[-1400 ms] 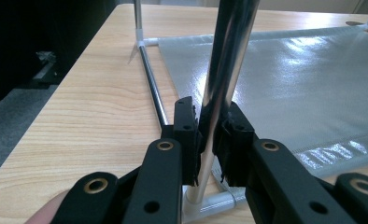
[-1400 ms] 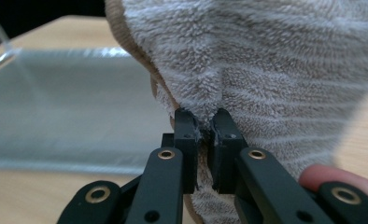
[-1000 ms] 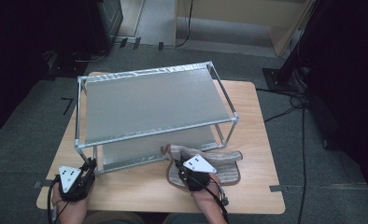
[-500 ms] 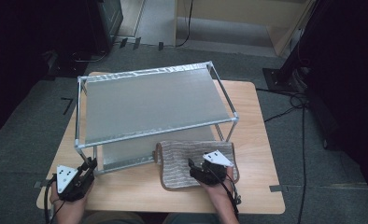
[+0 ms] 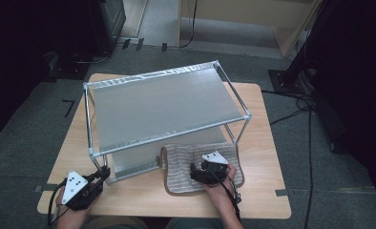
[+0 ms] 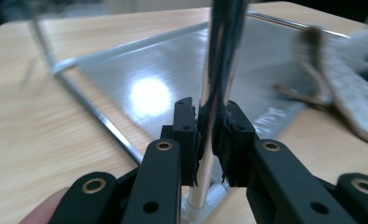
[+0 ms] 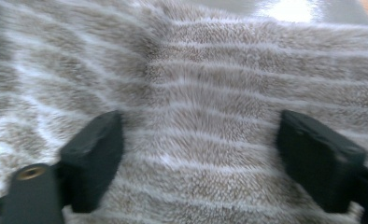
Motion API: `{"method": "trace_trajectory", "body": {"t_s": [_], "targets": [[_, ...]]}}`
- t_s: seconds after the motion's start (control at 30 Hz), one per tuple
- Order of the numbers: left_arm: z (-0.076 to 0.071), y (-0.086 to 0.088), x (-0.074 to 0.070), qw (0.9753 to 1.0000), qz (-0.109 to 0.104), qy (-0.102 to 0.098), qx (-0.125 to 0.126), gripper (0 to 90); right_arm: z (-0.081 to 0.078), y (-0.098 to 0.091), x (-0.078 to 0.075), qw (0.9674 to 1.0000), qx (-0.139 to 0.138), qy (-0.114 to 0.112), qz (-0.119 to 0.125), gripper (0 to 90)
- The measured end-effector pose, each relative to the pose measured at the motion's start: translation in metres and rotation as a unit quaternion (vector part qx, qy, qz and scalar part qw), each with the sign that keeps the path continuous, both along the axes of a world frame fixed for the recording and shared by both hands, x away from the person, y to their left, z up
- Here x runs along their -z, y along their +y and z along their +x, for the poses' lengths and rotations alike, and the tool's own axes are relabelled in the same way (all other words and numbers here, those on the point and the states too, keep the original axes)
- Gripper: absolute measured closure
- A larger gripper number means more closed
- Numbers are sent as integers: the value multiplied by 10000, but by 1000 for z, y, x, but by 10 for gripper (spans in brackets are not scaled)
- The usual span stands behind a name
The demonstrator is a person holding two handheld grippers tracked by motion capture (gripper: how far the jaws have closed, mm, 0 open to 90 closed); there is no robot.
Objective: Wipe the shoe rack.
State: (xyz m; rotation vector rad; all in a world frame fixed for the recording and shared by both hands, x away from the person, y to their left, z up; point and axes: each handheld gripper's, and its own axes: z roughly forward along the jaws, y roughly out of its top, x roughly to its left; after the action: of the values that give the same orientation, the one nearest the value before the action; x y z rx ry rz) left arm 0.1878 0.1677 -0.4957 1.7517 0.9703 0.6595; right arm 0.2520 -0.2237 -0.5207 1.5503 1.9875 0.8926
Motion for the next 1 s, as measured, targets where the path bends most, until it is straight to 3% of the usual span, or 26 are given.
{"method": "trace_trajectory", "body": {"t_s": [0.07,0.13,0.17,0.23,0.33,0.5,0.7,0.8,1.0], "targets": [[-1,-4,0,9999,39,-47,105,776,-3,0,0,9999,-37,-101,37,417],[-2,-6,-1,9999,3,-71,123,764,-6,-2,0,9998,-45,-194,91,660],[-2,-7,-1,9999,-4,-77,112,764,-7,-3,0,9996,-69,-230,113,725],[-2,-8,-1,9999,-10,-98,116,773,-7,-6,-1,9995,-145,-252,126,767],[0,-5,0,9998,-80,-29,187,803,-8,-11,-3,9992,-100,-285,259,772],[2,-5,0,9998,-81,-46,165,808,-14,-25,-25,9958,287,-779,394,763],[2,-5,1,9999,-101,-63,94,808,-20,-59,-61,9844,997,-1263,706,743],[1,-8,1,9999,-103,-50,-45,805,-22,-78,-75,9810,1126,-1357,813,715],[1,-9,0,9999,-64,-51,-66,807,-28,-102,-104,9702,1341,-1698,1089,706]]}}
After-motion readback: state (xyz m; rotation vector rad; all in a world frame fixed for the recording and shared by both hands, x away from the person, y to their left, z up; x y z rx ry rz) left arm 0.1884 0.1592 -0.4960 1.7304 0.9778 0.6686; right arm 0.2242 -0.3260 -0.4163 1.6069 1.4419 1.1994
